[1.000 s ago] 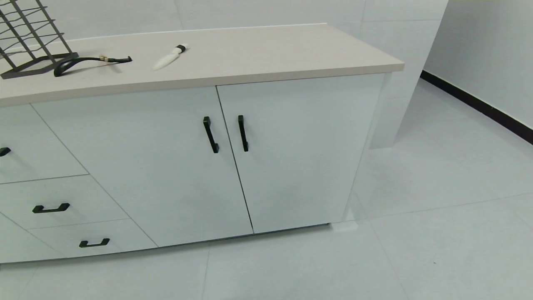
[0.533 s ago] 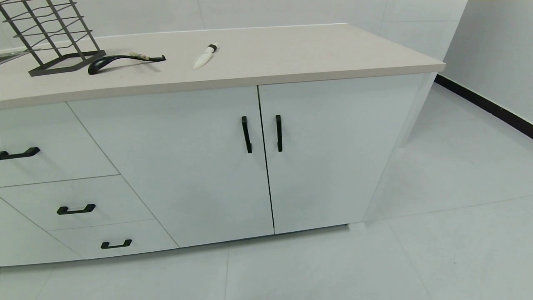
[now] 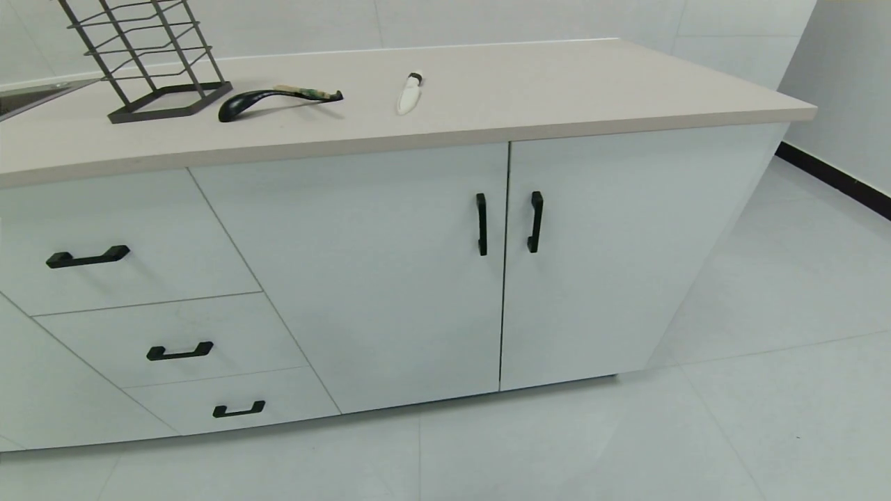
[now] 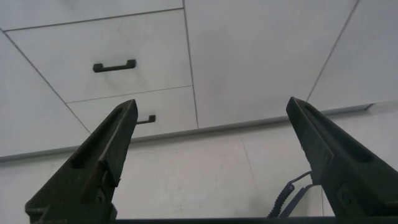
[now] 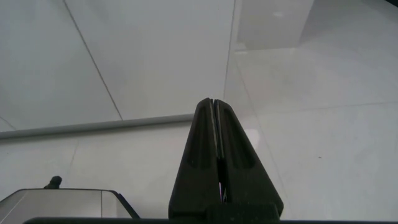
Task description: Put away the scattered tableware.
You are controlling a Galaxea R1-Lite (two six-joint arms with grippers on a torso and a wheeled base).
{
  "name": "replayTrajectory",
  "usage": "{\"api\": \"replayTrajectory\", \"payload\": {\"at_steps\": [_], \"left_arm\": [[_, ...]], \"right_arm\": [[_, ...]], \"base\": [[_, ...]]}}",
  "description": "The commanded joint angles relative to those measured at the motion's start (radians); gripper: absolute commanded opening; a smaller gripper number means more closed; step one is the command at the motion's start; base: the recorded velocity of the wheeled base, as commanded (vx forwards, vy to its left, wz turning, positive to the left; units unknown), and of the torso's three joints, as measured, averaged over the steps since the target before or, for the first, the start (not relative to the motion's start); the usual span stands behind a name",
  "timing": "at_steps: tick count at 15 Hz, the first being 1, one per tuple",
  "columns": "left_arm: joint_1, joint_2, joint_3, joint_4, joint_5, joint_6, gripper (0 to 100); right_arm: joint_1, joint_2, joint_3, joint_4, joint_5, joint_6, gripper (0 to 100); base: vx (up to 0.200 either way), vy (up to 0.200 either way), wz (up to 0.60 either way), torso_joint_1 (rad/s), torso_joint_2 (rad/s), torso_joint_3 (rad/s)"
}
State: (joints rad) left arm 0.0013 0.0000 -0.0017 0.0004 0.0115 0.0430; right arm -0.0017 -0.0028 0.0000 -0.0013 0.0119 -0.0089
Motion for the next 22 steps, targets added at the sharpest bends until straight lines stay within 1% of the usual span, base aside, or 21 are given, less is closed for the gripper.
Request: {"api": "replayTrajectory", "payload": {"at_steps": [1, 2, 6, 17, 18, 21, 22], "left_arm": [[0.000, 0.000, 0.000, 0.000, 0.001, 0.000, 100], [0.000, 0.000, 0.000, 0.001, 0.001, -0.002, 100], [0.000, 0.000, 0.000, 0.001, 0.001, -0.003, 100], [0.000, 0.000, 0.000, 0.001, 0.001, -0.003, 100], [0.000, 0.000, 0.000, 0.001, 0.001, -0.003, 100], [0.000, 0.000, 0.000, 0.000, 0.001, -0.005, 100], [0.000, 0.000, 0.000, 0.000, 0.001, -0.005, 100]], "right_arm": [[0.000, 0.003, 0.000, 0.000, 0.000, 0.000, 0], [0.000, 0.003, 0.000, 0.000, 0.000, 0.000, 0], [0.000, 0.003, 0.000, 0.001, 0.002, -0.002, 0], [0.000, 0.003, 0.000, 0.001, 0.000, 0.000, 0], [0.000, 0.003, 0.000, 0.001, 0.000, 0.000, 0], [0.000, 0.003, 0.000, 0.001, 0.000, 0.001, 0], [0.000, 0.003, 0.000, 0.001, 0.000, 0.001, 0]], "base": [[0.000, 0.200, 0.00, 0.007, 0.01, 0.002], [0.000, 0.200, 0.00, -0.002, 0.01, 0.002], [0.000, 0.000, 0.00, 0.000, 0.00, 0.000], [0.000, 0.000, 0.60, 0.003, 0.00, 0.005], [0.000, 0.000, 0.00, 0.000, 0.00, 0.000], [0.000, 0.200, 0.00, -0.001, 0.00, 0.005], [0.200, 0.200, 0.00, 0.002, 0.00, 0.002]]}}
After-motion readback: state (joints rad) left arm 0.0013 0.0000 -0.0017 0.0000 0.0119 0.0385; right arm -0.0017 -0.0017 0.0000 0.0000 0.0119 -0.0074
